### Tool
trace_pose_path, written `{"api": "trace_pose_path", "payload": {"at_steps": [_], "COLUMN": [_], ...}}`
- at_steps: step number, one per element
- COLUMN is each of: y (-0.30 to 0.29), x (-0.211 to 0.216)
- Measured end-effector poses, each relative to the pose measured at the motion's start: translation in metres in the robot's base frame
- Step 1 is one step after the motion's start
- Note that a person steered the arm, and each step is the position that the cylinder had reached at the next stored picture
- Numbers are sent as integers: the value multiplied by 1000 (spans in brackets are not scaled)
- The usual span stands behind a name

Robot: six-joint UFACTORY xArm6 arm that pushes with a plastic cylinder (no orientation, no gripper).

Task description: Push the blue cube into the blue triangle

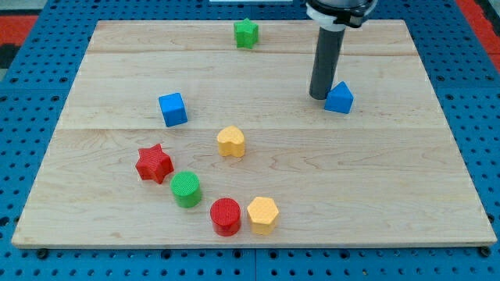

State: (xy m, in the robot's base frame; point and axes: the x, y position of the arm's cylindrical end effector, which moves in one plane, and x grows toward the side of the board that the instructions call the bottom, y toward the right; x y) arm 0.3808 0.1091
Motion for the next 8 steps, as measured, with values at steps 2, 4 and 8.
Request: {"api": "trace_pose_path", "payload": {"at_steps": [2,4,8], "y": [-82,-207,-226], "x": [57,63,2]}}
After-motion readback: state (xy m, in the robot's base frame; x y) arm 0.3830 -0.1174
